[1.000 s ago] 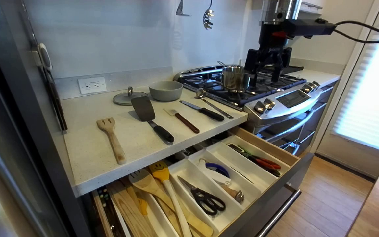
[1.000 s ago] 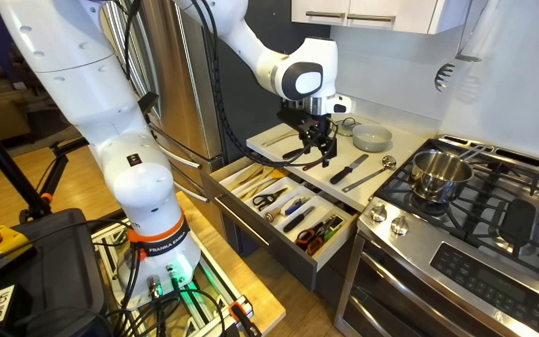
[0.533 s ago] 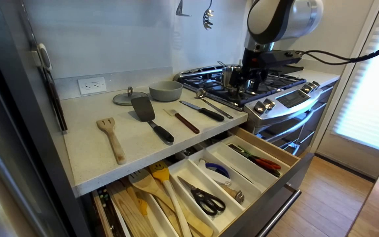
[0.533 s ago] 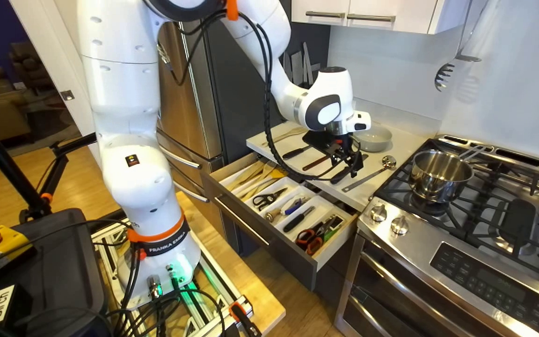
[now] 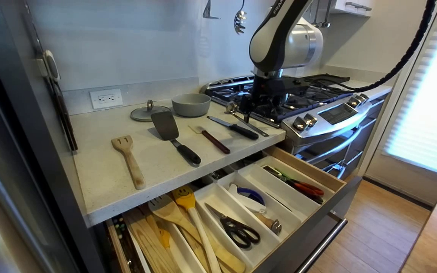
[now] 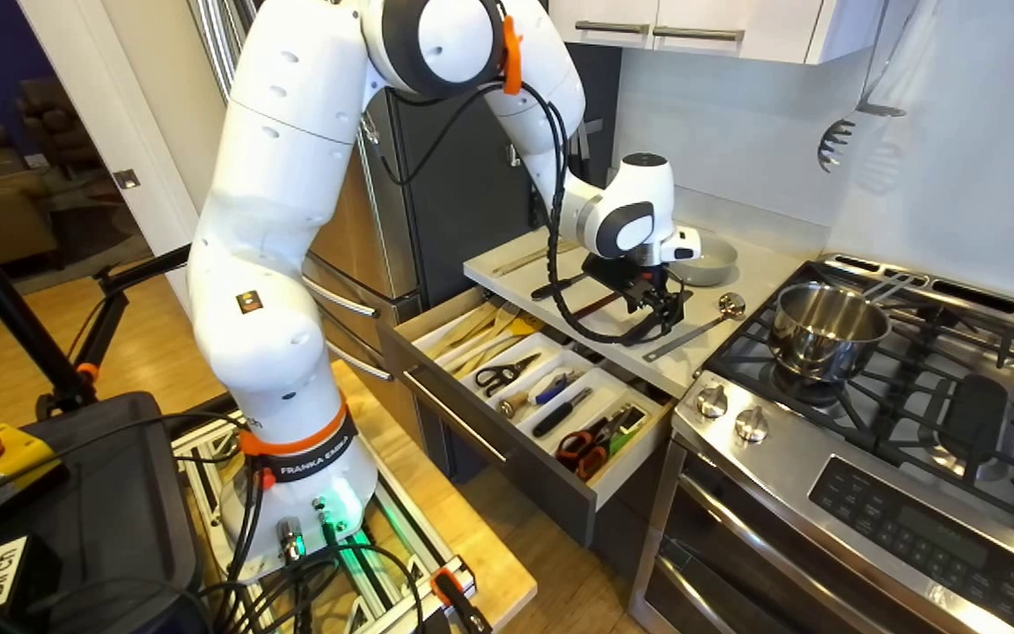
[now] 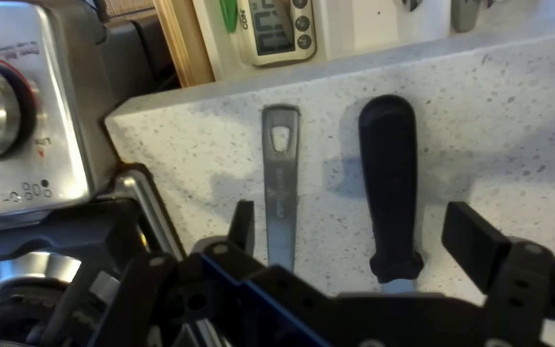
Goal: Put the black knife in the open drawer
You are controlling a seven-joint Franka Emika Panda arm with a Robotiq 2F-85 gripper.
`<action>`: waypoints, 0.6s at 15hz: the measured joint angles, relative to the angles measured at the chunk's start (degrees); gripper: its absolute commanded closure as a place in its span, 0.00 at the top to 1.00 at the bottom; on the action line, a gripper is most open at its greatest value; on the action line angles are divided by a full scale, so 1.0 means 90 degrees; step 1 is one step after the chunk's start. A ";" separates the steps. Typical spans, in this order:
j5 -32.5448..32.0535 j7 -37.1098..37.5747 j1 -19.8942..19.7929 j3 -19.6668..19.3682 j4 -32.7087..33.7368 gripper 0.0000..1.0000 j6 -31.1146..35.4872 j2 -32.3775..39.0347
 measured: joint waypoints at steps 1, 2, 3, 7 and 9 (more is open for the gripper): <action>0.0002 -0.0035 0.0001 0.0048 0.0129 0.93 -0.0043 0.0108; 0.0004 -0.0081 0.0001 0.0089 0.0237 0.91 -0.0103 0.0200; 0.0005 -0.0138 0.0001 0.0122 0.0340 0.77 -0.0159 0.0288; 0.0005 -0.0325 0.0014 0.0215 0.0758 0.67 -0.0480 0.0613; 0.0005 -0.0394 0.0022 0.0243 0.0943 0.52 -0.0626 0.0752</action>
